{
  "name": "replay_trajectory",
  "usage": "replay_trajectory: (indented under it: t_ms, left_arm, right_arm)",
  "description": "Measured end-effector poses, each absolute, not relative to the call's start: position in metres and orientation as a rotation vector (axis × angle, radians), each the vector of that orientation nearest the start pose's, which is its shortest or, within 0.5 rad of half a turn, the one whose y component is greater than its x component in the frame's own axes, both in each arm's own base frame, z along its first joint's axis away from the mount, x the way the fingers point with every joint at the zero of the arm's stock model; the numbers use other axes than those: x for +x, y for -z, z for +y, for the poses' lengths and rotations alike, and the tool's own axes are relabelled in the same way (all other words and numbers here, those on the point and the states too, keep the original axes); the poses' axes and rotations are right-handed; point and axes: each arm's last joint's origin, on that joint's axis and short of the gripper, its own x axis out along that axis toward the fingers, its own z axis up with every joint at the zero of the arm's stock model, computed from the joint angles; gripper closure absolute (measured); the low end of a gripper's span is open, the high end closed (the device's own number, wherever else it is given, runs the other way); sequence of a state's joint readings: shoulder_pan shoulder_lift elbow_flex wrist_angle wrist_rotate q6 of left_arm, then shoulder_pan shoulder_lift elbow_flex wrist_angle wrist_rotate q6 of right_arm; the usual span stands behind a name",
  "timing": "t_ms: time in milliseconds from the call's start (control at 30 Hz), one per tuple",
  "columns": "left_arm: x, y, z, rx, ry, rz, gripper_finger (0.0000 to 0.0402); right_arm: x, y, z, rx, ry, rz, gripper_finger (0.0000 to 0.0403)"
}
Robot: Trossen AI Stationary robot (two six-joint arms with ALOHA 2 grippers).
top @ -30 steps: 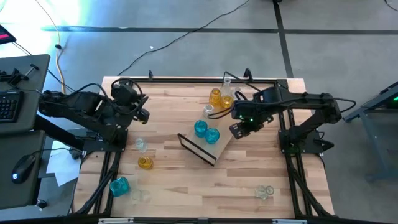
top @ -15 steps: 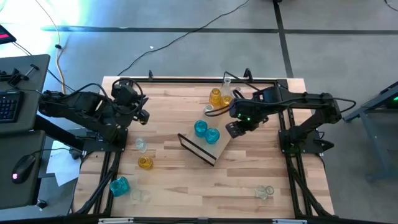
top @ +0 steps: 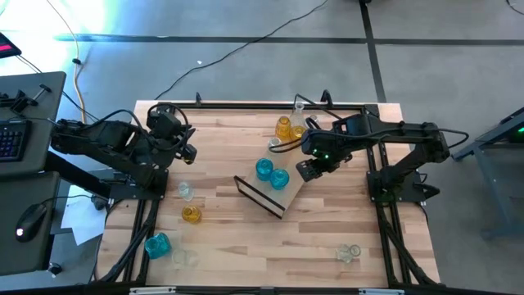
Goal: Sort vases onto shelf
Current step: Put the yellow vase on the shelf and align with the other yellow vase
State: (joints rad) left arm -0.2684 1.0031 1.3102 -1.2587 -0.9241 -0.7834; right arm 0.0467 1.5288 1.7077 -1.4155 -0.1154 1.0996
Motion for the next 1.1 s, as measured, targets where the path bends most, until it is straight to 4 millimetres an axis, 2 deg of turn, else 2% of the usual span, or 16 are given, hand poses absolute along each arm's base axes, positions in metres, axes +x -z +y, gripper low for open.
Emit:
replay_trajectory:
  t_ms: [600,733,800,933,1100]
  left_arm:
    - [0.144,-0.387,-0.017,-0.191,-0.810,0.540,0.0342]
    - [0.144,-0.387,-0.015,-0.161,-0.822,0.540,0.0342]
    - [0.145,-0.387,-0.016,-0.170,-0.818,0.542,0.0342]
    - [0.145,-0.387,-0.016,-0.174,-0.816,0.543,0.0342]
    - [0.145,-0.386,-0.017,-0.195,-0.783,0.567,0.0342]
  right_arm:
    - [0.271,-0.379,0.016,0.982,0.551,1.185,0.0263]
    - [0.275,-0.380,0.009,0.786,0.635,1.056,0.0263]
    - [0.278,-0.381,0.006,0.753,0.677,0.988,0.0263]
    - [0.285,-0.385,-0.001,0.742,0.687,0.883,0.0263]
    - [0.296,-0.391,-0.003,0.854,0.656,0.748,0.0263]
